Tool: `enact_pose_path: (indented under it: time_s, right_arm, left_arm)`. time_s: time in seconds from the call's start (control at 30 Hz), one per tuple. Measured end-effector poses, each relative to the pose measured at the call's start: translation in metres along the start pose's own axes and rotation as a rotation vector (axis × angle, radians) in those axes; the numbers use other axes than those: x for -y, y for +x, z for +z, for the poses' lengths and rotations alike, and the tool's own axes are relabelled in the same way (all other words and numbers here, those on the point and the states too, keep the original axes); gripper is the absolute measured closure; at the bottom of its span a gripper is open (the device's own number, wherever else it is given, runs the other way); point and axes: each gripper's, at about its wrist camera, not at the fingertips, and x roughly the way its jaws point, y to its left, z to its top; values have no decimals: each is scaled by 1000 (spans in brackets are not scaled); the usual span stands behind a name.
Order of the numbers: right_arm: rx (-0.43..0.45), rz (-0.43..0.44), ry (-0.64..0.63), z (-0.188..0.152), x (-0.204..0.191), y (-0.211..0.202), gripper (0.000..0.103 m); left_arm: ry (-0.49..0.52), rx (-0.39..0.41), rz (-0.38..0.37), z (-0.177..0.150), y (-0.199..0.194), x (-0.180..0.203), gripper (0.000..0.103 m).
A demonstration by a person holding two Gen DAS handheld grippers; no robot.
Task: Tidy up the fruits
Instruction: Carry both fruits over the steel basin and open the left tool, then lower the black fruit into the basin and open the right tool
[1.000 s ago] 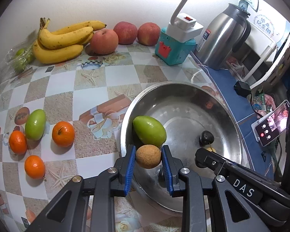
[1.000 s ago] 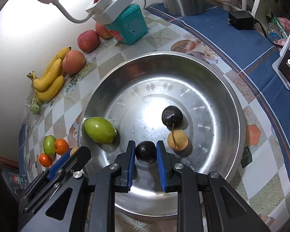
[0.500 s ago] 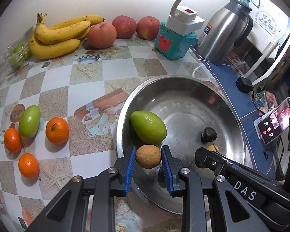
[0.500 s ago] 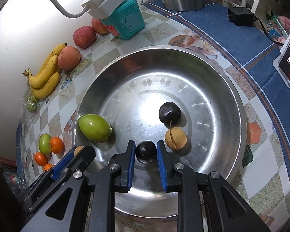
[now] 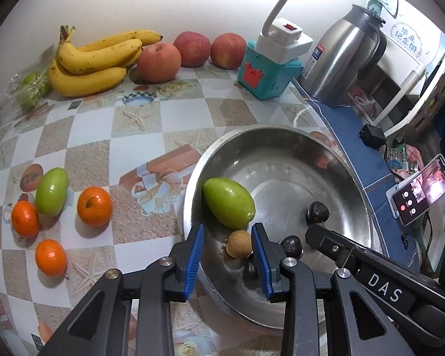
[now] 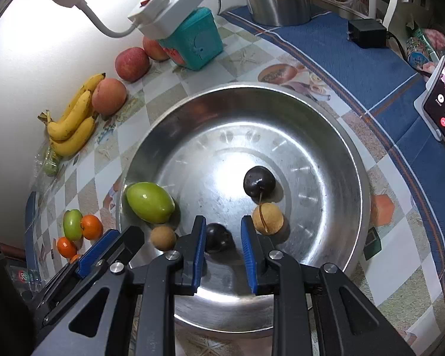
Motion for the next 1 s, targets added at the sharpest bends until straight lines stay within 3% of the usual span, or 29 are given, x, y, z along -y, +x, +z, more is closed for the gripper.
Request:
enact_pose_path:
  time_s: [0.33,0.7,1.0]
  right_arm:
    - [13,6,-16,1,-2,-5,79]
    - [-5,4,-58,-2,-15,-3,79]
    - [-6,11,-101,-5,-31,-6,79]
  left_arm:
    - [-70,-20,98,3,-8,-23,66]
    - [-230,-70,195,0,-19,-65,66]
    - [-305,-44,206,1,-37,-86,62]
